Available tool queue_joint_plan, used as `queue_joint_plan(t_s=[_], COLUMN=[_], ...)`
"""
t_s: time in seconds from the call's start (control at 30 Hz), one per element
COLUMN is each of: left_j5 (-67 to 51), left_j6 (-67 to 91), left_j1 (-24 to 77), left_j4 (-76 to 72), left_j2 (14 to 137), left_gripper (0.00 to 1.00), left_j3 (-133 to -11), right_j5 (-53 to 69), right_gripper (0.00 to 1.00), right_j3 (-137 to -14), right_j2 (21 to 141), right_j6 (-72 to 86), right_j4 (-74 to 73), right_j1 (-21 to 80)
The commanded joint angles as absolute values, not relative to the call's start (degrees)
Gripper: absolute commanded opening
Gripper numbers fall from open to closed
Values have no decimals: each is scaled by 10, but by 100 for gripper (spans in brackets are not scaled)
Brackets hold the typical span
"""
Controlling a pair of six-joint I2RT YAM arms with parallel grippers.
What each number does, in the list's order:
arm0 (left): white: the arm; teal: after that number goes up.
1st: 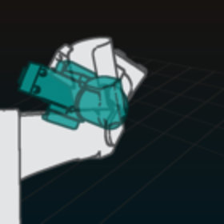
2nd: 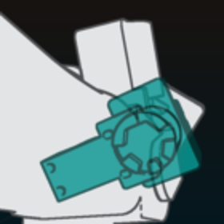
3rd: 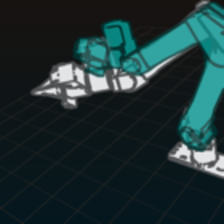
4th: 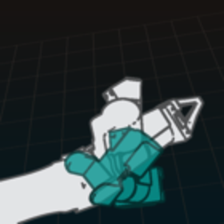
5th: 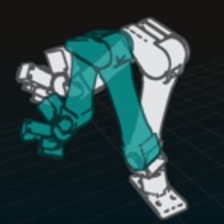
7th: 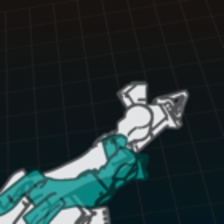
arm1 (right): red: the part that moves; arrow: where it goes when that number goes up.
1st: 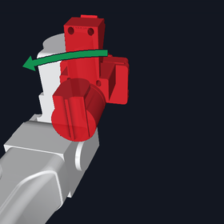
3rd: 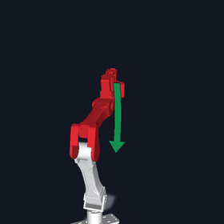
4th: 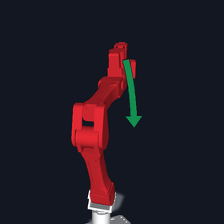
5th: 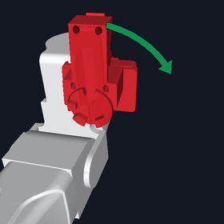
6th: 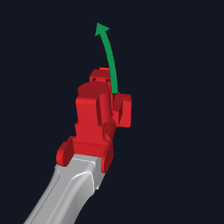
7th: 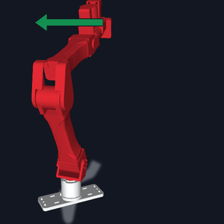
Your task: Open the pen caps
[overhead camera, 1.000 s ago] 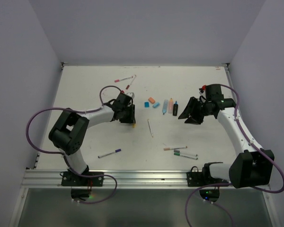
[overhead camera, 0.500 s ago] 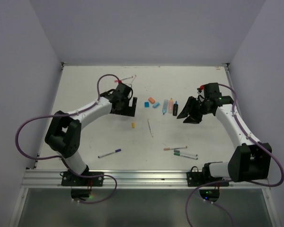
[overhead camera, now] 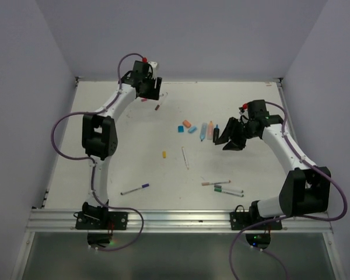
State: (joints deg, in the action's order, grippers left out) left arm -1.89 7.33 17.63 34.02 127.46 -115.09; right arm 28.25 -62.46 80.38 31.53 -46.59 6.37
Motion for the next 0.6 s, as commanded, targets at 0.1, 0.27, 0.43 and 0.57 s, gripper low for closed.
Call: queue_joint_plan(t_s=[0.1,0.27,0.43,0.57], left_j5=[-97,-106,-86,-33], left_j6=[-20,-5,-4,-4], left_j1=[159,159,170,181], left_j4=[313,256,249,237], left_j2=[1341,1342,1368,1381], left_gripper=[61,59,62,63], left_j3=[-1216,-1167,-1163,-1153], right_j5=[300,294,291,287], right_gripper=[49,49,49,49], right_j3=[-665,-657,-647,-642], right_j2=[822,822,817,810], right_j6=[316,313,321,324], right_j4=[-466,-469,-464,-463], right_j1=[78,80,80,80])
